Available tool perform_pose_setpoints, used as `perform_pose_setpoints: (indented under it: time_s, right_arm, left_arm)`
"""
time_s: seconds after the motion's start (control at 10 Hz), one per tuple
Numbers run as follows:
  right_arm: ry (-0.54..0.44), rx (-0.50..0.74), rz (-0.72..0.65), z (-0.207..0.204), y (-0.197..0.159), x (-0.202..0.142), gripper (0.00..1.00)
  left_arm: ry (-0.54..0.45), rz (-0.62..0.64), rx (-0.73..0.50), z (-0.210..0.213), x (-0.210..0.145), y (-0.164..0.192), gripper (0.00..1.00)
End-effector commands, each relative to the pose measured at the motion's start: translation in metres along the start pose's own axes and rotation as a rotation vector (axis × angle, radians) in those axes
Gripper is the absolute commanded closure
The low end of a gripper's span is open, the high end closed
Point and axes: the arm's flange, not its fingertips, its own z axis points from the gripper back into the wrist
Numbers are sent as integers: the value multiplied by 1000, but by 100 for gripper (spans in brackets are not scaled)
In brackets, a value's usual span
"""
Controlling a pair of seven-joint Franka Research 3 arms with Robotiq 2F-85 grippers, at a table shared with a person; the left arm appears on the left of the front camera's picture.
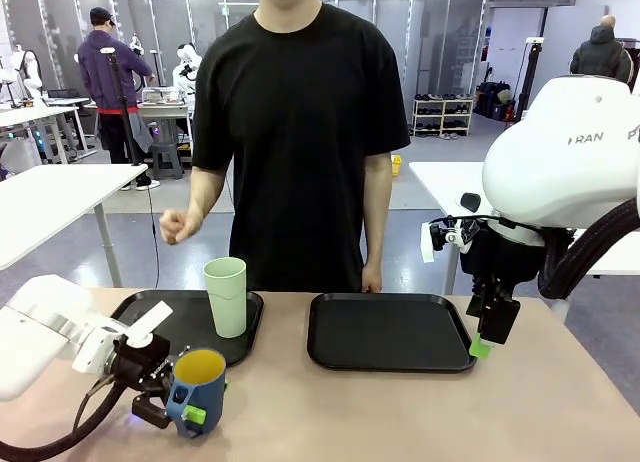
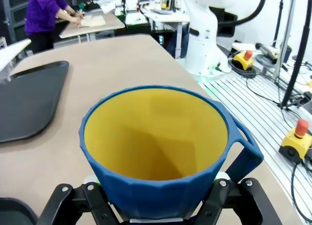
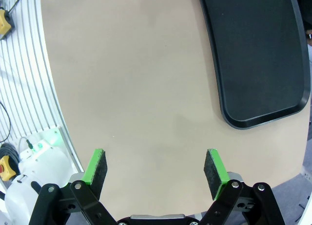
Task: Sort and store the cups by type.
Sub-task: Pick up the Handle plastic cup and place it into the empty Flat Tray.
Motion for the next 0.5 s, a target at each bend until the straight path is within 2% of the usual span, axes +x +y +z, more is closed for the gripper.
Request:
perform_pose_setpoints:
  time_s: [0.0, 0.2, 0.4]
  right_arm:
    - [11, -3, -9, 0, 0, -1, 0]
    - [11, -3, -9, 0, 0, -1, 0]
    - [11, -3, -9, 0, 0, -1, 0]
  left_arm:
    - [-74, 18, 96, 11, 33, -11, 65]
    - [-112, 26, 139, 17, 51, -18, 65]
    - [-95, 28, 138, 18, 59, -24, 65]
